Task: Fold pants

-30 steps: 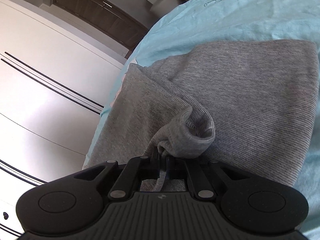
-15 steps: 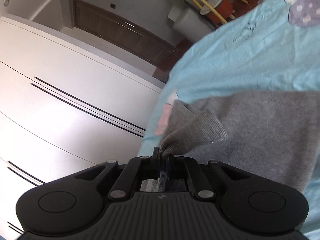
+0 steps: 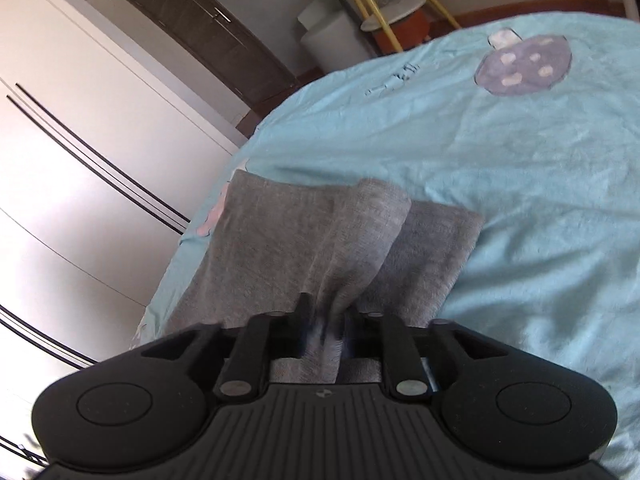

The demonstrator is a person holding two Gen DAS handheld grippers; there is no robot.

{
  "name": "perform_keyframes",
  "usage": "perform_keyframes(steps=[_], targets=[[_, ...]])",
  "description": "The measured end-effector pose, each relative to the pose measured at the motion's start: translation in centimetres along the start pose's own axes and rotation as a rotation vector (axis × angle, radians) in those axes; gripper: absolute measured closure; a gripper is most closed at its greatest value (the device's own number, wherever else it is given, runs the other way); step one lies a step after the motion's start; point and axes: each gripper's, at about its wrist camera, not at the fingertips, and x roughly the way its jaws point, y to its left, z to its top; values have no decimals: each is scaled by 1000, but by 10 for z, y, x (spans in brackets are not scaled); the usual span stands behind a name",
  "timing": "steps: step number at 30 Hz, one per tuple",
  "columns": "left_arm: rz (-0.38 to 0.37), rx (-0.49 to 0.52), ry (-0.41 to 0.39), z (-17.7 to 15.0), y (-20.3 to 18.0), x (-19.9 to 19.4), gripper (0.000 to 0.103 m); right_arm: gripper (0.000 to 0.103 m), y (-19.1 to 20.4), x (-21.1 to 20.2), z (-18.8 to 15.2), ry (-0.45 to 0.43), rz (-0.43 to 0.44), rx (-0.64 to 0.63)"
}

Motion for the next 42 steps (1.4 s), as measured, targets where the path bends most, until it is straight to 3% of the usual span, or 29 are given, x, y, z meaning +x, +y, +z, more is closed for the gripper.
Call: perform_keyframes(steps=[3,7,12,21,32,36,38,42], targets=[[1,10,-12,6,-5,5,39,67,-9,12,5,19,13,34],[11,2,-11,9,-13,18,45,68,-11,1,4,27,23,39],[60,56,20,8,-23,36,84,86,5,-4,7,17,-42,-82],[55,12,19,5,-15,31,88,93,24,2,1,28,-144,-244],[3,16,13,6,-24,-3,89,98,36,-13,10,-3,-78,-288],[-30,46,-1,5,-27,-19,89,98,32,-40,22,-73,-10,-228],[-12,79,-1,3,-26,-23,89,98,25,-43,22,-104,-43,-244],[102,84,60,-2,-11,-17,87,97,6,-13,18,-10,-263,-340]])
